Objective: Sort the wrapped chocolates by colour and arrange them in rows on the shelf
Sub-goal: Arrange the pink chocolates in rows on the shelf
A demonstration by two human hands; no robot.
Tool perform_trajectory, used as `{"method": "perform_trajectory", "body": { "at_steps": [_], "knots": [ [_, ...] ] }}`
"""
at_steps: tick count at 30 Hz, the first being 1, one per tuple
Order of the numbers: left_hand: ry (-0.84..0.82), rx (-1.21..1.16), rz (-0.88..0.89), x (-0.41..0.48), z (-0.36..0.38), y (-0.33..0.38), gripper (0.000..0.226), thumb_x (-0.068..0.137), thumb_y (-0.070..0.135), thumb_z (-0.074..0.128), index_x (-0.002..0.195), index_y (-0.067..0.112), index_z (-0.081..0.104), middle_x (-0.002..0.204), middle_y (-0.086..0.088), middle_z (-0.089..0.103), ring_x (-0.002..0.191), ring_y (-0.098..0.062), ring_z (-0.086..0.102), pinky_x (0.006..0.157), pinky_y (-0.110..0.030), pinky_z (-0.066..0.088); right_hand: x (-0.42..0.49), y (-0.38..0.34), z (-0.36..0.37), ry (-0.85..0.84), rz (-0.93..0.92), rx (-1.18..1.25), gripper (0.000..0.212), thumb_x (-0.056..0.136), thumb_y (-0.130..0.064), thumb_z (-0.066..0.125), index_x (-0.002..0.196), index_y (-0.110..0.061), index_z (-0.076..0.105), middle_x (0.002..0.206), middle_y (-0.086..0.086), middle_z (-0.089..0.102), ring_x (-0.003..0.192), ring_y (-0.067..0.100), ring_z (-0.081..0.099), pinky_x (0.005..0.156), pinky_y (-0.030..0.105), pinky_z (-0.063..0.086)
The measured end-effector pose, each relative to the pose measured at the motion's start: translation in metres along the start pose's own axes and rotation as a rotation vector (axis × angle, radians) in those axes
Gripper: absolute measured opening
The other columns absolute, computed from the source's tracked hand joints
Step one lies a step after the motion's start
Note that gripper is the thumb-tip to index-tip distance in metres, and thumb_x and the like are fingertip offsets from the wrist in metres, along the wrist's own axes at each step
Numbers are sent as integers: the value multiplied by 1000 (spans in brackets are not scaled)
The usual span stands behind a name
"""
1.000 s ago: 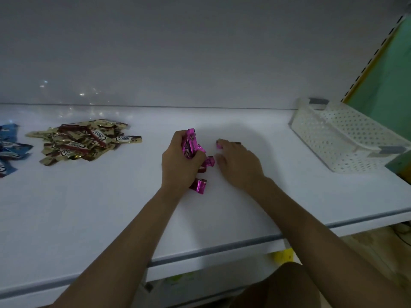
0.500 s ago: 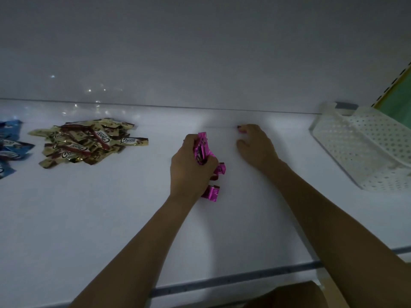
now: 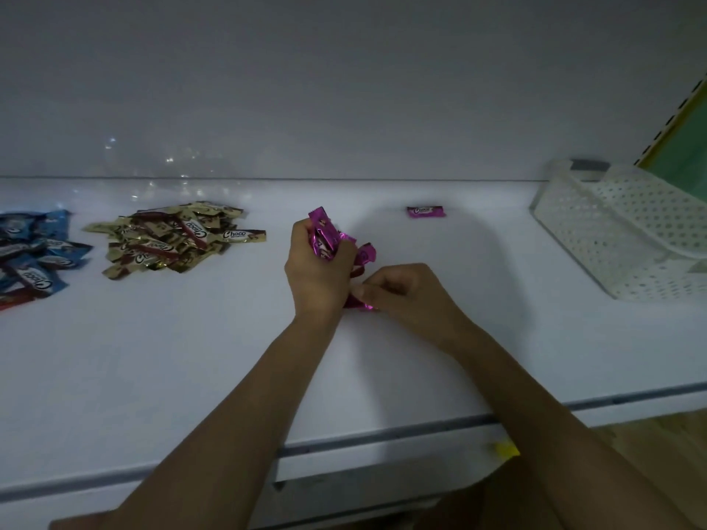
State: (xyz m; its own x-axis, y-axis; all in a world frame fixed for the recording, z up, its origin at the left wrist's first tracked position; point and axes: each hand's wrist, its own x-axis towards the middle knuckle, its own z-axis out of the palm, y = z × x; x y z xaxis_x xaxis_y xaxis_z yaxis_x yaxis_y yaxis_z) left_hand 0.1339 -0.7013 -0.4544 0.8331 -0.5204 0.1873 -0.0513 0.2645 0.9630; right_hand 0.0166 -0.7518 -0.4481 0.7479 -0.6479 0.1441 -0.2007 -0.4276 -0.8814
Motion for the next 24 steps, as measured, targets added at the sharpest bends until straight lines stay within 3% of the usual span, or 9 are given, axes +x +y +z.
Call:
{"method": "perform_trajectory", "body": {
  "at_steps": [3,6,11,14,18,21,24],
  "knots": [
    [69,-46,0,0,0,0,21,87,4,66,97,16,53,85,0,59,61,-2,64,56,-20,53,-4,0,-4,119,13,99,12,88,-2,61,82,0,71,73,8,69,67,11,63,66,21,48],
    [88,-1,25,0,-3,0,29,86,6,67,88,30,52,81,11,58,65,2,59,65,-27,54,-4,-2,-11,313,78,333,12,90,-1,55,82,-3,64,71,6,70,60,20,66,69,30,55],
    [-27,-22,-8,-1,-3,0,31,87,4,66,91,32,53,89,1,61,77,-19,68,57,-26,57,-5,3,-16,461,76,402,8,93,-4,56,96,-7,62,77,5,72,56,17,66,67,29,56],
    [-48,-25,-10,-2,-3,2,32,88,3,65,91,32,53,90,2,61,77,-18,67,56,-24,56,-5,11,-17,590,11,263,17,88,0,62,98,-14,64,86,2,69,63,12,68,68,22,53],
    [-55,-63,-19,-3,-3,3,31,88,2,65,91,31,54,90,3,60,71,-9,66,54,-20,53,-7,25,-16,724,-97,-189,28,79,10,63,94,-12,71,93,0,62,76,-2,59,75,6,42],
    [-60,-64,-14,-3,-3,3,31,88,2,65,92,30,54,89,4,59,65,-2,65,54,-20,53,-3,30,-14,610,16,-301,44,75,16,52,104,-12,70,107,8,63,93,16,61,88,24,46],
    [-64,-64,-16,-4,-2,4,31,87,0,64,92,28,53,89,4,59,64,-1,65,53,-19,53,-3,29,-20,684,86,-216,45,77,17,41,97,-12,69,103,3,67,98,20,60,91,35,48]
  ]
}}
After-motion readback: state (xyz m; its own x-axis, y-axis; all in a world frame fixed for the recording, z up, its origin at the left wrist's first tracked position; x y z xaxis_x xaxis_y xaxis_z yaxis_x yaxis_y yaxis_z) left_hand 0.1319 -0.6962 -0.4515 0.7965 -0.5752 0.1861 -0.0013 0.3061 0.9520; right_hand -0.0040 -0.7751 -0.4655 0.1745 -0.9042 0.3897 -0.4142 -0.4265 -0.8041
